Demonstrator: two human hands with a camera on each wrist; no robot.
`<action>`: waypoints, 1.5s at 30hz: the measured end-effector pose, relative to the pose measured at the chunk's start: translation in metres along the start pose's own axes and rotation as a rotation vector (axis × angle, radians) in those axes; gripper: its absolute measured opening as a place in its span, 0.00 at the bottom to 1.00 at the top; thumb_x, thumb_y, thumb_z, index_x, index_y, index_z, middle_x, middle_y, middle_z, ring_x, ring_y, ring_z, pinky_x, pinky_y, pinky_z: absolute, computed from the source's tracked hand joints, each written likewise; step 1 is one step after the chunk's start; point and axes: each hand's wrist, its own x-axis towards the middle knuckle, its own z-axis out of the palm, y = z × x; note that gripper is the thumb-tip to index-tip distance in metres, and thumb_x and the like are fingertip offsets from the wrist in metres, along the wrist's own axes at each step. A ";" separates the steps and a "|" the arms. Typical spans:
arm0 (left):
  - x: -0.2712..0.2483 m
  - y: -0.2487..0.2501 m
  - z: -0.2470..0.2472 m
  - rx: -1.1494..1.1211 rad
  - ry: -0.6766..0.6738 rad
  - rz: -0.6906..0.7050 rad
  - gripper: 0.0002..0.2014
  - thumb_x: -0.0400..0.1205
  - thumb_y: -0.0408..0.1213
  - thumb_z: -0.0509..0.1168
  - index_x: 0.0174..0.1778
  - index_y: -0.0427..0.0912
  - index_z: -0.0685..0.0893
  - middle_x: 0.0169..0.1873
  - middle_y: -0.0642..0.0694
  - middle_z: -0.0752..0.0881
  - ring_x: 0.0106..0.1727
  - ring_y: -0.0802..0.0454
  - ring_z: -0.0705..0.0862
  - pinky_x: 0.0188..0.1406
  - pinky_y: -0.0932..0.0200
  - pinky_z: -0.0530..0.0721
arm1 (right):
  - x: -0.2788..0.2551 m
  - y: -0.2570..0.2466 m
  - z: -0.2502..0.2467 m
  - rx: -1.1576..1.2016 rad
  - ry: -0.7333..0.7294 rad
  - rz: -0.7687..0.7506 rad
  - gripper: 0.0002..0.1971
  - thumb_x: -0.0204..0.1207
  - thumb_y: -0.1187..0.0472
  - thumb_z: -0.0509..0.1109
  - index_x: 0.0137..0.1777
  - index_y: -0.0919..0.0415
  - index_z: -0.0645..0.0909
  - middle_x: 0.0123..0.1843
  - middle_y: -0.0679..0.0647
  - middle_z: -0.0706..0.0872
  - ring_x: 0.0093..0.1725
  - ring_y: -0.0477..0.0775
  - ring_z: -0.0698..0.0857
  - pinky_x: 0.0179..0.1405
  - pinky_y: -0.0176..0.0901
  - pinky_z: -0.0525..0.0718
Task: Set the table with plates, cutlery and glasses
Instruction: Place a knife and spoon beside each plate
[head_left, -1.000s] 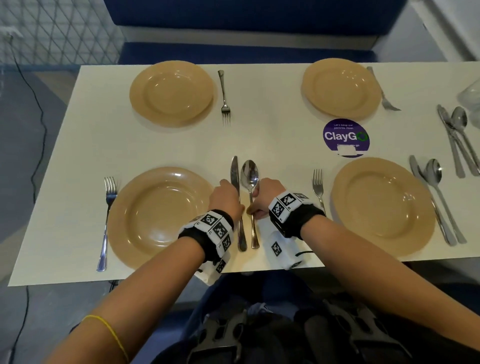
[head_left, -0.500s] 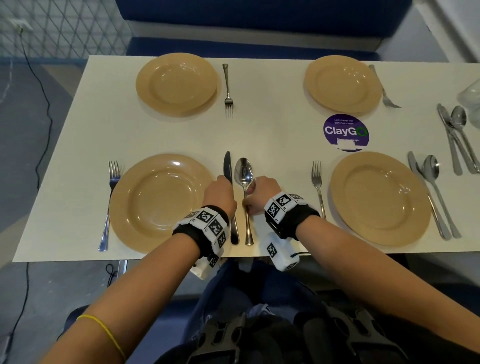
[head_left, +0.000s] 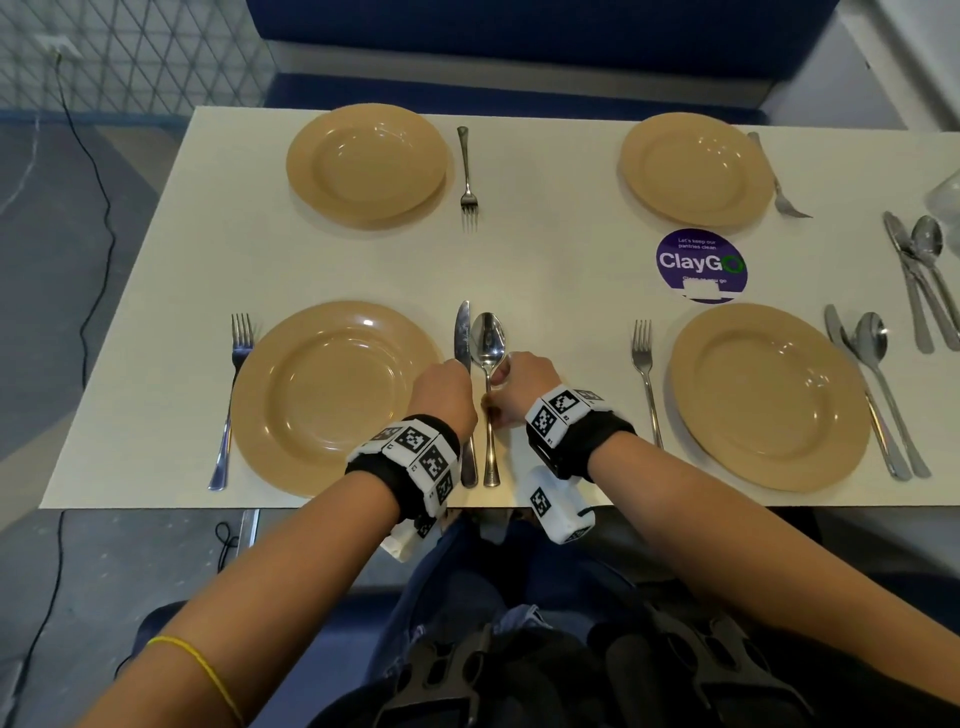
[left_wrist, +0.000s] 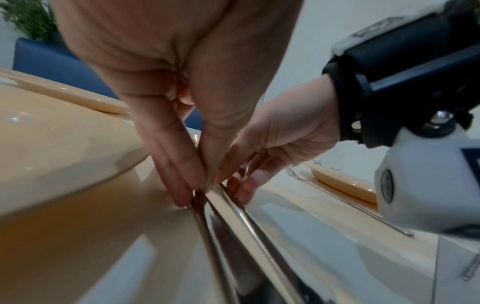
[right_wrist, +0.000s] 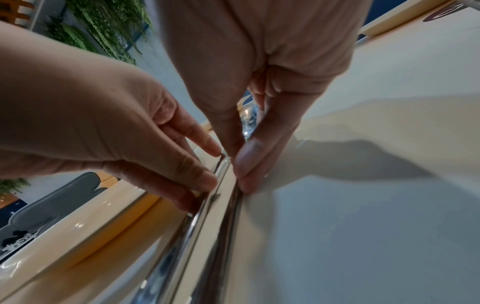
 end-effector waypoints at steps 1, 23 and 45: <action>0.000 0.000 -0.001 0.000 -0.005 0.002 0.11 0.79 0.31 0.67 0.57 0.34 0.79 0.53 0.39 0.84 0.56 0.43 0.83 0.46 0.59 0.77 | 0.000 -0.001 0.000 0.002 0.005 -0.003 0.06 0.70 0.64 0.74 0.43 0.60 0.79 0.54 0.62 0.89 0.46 0.56 0.83 0.32 0.39 0.75; -0.001 0.005 -0.008 0.004 -0.010 0.016 0.07 0.79 0.30 0.67 0.51 0.34 0.82 0.50 0.38 0.86 0.52 0.43 0.84 0.43 0.59 0.79 | 0.006 -0.005 0.005 0.085 0.034 0.036 0.10 0.69 0.67 0.74 0.39 0.58 0.74 0.49 0.63 0.90 0.50 0.62 0.89 0.54 0.51 0.87; 0.000 0.001 -0.006 0.022 -0.007 0.049 0.06 0.78 0.28 0.66 0.49 0.34 0.82 0.49 0.38 0.86 0.52 0.42 0.84 0.46 0.57 0.80 | 0.008 0.000 0.005 0.001 0.020 0.024 0.14 0.69 0.64 0.75 0.48 0.57 0.73 0.54 0.58 0.86 0.46 0.53 0.79 0.43 0.39 0.75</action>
